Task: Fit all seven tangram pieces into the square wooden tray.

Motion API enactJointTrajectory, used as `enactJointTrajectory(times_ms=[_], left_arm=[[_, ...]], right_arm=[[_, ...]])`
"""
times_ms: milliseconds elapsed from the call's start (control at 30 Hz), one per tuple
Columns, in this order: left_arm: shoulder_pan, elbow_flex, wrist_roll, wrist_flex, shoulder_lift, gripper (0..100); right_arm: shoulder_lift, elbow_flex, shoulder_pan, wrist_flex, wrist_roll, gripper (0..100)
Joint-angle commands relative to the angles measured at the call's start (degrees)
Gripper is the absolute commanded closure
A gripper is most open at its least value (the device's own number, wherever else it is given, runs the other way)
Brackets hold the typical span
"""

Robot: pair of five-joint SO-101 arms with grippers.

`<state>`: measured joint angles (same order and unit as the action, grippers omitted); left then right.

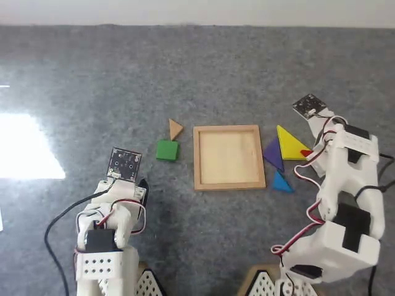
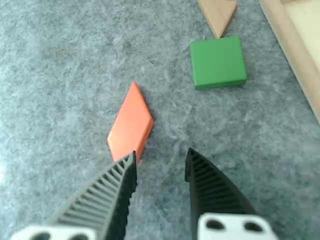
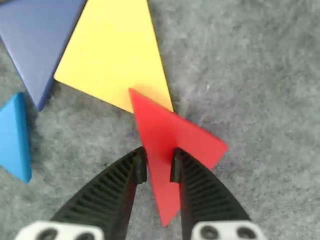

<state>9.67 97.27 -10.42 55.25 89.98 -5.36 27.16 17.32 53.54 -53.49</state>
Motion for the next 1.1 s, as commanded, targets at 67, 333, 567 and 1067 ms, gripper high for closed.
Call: enactJointTrajectory(times_ms=[67,333,567,1067], left_arm=[[0.35,-0.48,-0.70,0.00,0.97,85],[0.35,-0.48,-0.70,0.00,0.97,85],[0.35,-0.48,-0.70,0.00,0.97,85],[0.35,-0.48,-0.70,0.00,0.97,85]], right_arm=[[2.15,-4.57,3.65,0.40,0.00,93.4],[2.24,-11.08,4.35,11.21,-2.29,77.3],[-1.19,-11.08,4.26,7.87,-1.05,69.8],[-12.35,-11.25,3.82,-1.45,0.26,69.8]])
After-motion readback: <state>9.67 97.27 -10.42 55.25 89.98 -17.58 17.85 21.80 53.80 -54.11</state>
